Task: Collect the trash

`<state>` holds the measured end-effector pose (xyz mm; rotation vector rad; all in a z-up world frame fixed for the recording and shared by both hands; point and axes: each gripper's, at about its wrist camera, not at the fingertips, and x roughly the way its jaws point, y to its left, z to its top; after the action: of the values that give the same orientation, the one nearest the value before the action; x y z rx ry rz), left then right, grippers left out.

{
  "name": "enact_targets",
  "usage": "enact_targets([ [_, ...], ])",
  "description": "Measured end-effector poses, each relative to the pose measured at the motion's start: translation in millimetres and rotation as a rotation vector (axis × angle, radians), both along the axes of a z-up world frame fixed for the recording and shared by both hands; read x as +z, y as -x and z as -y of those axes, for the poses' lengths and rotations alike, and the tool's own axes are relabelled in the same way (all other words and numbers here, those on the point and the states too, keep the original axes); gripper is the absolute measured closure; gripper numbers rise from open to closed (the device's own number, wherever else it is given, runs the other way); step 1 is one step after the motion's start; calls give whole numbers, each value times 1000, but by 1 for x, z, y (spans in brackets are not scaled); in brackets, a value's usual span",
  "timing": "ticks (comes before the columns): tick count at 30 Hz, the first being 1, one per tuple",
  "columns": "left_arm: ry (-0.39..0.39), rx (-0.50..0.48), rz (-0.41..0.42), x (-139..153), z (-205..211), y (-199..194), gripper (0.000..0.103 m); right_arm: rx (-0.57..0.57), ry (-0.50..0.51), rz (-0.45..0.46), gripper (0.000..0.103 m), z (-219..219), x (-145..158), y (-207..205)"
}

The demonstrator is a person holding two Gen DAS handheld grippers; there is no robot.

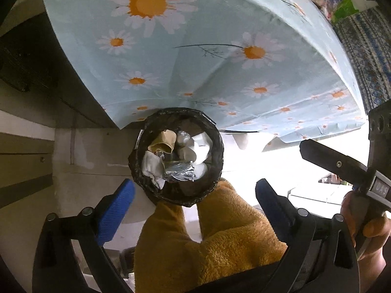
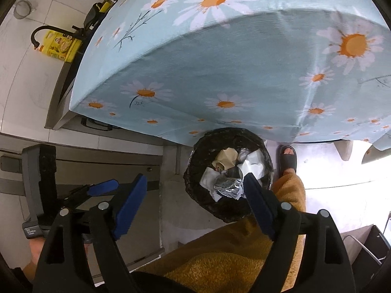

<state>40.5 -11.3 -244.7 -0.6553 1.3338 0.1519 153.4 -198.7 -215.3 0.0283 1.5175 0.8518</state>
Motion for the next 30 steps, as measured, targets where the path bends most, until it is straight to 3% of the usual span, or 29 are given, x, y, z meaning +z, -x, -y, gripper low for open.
enact_targets([
  [8,-25,-23,58,26,4,-3,7,-21,-6,62,22,14,30,5],
  [18,-162,-21,148,74,21,-17,7,-45,-76,178,22,37,76,-10],
  [20,-182,-29,158,80,27,-20,7,-50,-95,197,17,43,85,-14],
  [30,-259,-22,229,133,59,-31,7,-46,-143,295,15,83,122,-23],
])
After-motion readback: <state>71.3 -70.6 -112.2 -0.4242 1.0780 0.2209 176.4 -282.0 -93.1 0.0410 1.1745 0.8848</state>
